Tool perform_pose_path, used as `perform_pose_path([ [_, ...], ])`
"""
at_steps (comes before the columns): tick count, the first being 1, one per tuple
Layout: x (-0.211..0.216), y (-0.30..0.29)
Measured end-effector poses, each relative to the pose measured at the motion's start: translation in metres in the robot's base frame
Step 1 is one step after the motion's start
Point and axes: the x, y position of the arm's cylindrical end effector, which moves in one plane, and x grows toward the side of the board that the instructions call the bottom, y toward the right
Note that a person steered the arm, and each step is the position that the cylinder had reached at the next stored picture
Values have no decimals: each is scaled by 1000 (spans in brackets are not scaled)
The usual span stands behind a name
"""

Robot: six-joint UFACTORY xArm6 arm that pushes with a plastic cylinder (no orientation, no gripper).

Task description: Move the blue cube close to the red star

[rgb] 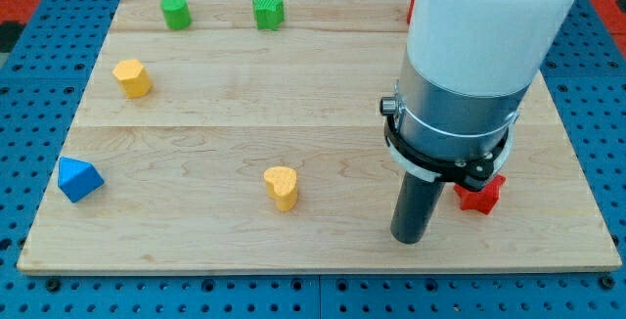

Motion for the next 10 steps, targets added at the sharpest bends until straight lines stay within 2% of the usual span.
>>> perform_pose_path([
  [2, -17, 11],
  [6, -7, 60],
  [10, -7, 80],
])
